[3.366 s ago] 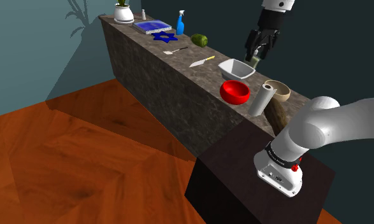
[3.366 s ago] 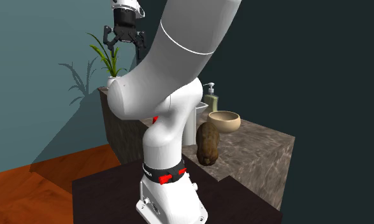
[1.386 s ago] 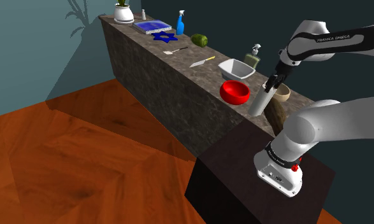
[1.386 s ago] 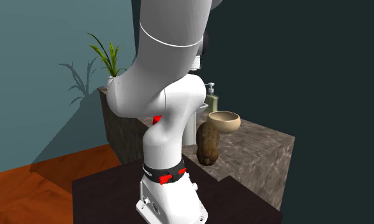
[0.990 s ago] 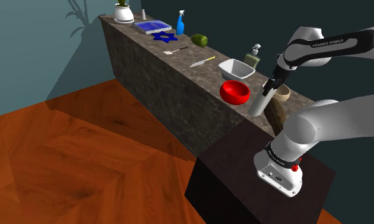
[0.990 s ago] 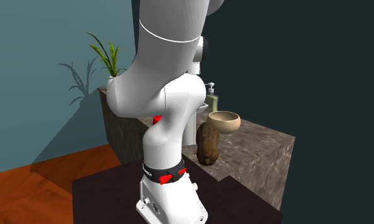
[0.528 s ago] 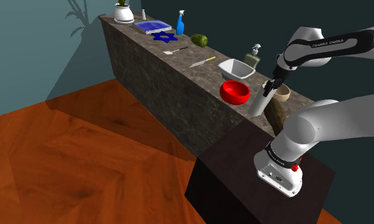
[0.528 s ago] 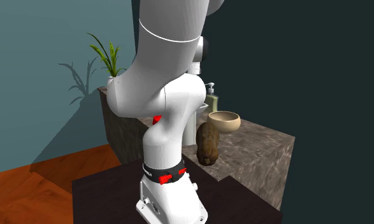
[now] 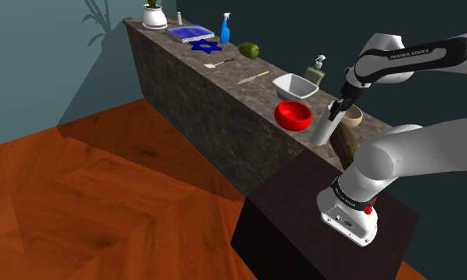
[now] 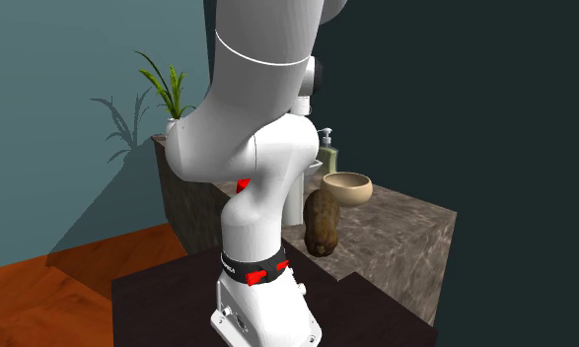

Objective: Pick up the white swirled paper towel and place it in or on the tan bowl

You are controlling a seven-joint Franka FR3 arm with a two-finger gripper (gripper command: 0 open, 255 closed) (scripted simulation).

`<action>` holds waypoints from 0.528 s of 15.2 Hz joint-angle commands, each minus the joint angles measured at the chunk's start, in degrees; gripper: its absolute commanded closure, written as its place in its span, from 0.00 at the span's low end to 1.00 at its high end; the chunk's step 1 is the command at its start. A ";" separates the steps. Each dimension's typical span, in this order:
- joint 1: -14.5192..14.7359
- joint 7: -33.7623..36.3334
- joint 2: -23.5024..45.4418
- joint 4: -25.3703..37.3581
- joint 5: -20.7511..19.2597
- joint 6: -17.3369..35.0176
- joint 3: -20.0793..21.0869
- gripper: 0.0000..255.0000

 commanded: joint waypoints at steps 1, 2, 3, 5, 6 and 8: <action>0.00 0.05 -0.59 0.34 0.27 -1.03 0.41 1.00; -0.04 0.07 -1.18 0.78 0.50 -2.05 0.82 1.00; -0.08 0.08 -1.76 1.22 0.73 -3.07 1.23 1.00; -0.13 0.11 -2.82 2.15 1.20 -5.06 2.02 1.00; -0.14 0.11 -3.31 2.64 1.45 -6.04 2.40 1.00; -0.13 0.12 -4.22 3.64 1.94 -7.95 3.15 1.00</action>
